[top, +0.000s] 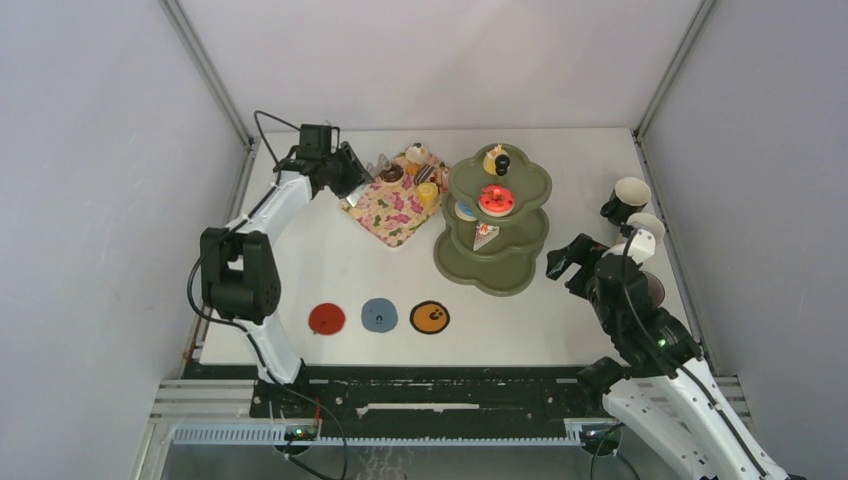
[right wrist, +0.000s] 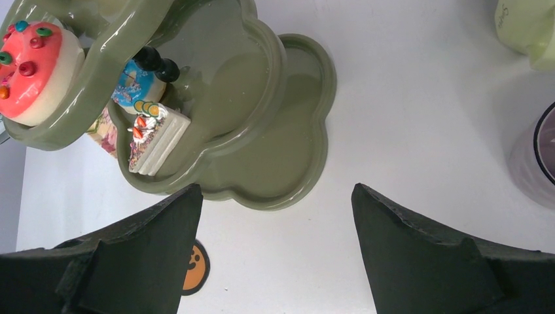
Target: Serve the afternoon tea
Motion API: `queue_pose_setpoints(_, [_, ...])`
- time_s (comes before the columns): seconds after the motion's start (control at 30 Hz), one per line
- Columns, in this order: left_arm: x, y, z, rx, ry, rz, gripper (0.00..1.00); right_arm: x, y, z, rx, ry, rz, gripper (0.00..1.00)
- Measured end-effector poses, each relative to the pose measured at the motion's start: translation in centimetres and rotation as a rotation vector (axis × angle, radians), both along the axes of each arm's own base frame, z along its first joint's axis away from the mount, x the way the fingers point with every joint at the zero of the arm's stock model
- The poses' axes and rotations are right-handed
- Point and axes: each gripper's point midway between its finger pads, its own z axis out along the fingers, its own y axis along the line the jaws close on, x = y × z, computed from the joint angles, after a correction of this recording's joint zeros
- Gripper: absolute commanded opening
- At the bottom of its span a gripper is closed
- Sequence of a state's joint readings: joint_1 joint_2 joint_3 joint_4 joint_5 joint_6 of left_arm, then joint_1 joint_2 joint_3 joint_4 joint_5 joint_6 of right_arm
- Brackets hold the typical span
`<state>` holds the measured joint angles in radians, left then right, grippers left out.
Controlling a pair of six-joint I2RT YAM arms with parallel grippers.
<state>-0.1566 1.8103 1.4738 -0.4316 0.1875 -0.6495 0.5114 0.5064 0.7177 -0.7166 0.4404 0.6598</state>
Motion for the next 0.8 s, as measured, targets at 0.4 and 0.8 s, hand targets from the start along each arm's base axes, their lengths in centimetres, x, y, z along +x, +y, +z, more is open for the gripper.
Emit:
queue_pose_setpoints(0.4, [0.1, -0.3, -2.9, -0.02, 0.077, 0.019, 0.47, 0.0, 0.0, -0.1, -0.002, 0.005, 0.0, 0.92])
queue_pose_setpoints(0.8, [0.1, -1.0, -2.8, -0.069, 0.09, 0.024, 0.08, 0.1, 0.1, -0.2, -0.004, 0.007, 0.001, 0.92])
